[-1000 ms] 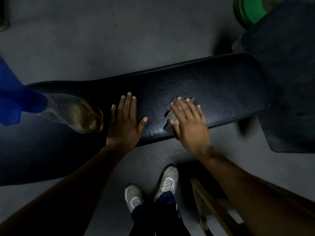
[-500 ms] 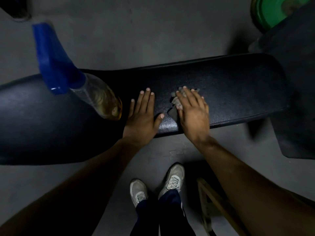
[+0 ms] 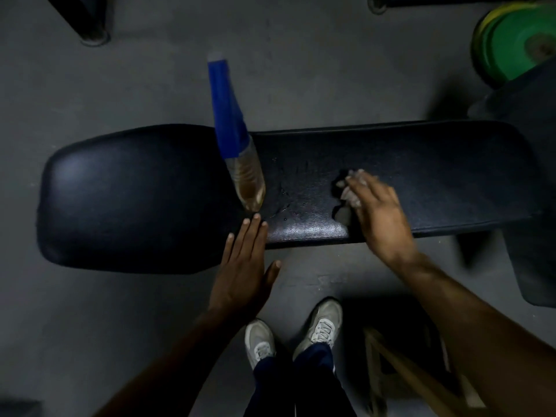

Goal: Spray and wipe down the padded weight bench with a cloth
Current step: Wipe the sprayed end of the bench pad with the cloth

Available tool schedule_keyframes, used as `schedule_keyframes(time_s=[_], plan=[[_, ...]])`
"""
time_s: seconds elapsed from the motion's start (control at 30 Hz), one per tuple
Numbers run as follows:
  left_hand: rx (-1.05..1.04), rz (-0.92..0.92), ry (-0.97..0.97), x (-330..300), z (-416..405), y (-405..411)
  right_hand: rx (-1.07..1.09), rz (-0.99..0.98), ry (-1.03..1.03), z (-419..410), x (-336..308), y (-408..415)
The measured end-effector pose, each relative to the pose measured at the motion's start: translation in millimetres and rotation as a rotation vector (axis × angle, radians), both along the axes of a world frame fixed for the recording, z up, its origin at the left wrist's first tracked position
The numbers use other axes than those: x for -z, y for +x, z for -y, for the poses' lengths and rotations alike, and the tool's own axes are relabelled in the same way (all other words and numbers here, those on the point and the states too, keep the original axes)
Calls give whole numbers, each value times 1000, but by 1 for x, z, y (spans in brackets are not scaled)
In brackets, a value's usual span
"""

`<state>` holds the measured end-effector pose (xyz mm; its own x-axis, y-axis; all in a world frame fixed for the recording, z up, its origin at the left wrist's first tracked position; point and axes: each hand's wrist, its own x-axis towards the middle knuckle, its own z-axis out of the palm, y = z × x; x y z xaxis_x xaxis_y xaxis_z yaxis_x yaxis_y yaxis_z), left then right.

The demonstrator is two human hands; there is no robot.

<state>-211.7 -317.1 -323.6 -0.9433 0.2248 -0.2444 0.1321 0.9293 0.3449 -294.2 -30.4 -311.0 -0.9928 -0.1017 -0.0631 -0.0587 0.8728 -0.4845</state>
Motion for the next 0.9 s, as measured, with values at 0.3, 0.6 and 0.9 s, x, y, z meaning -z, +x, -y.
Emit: schedule_keyframes(time_s=[0.3, 0.6, 0.9], plan=[[-139, -117, -24, -3, 65, -30, 63, 31, -4, 39, -27, -27], [-258, -143, -127, 8, 118, -67, -49, -48, -657, 139, -85, -12], [-227, -147, -198, 13, 118, -70, -12, -38, -877, 177, -104, -43]])
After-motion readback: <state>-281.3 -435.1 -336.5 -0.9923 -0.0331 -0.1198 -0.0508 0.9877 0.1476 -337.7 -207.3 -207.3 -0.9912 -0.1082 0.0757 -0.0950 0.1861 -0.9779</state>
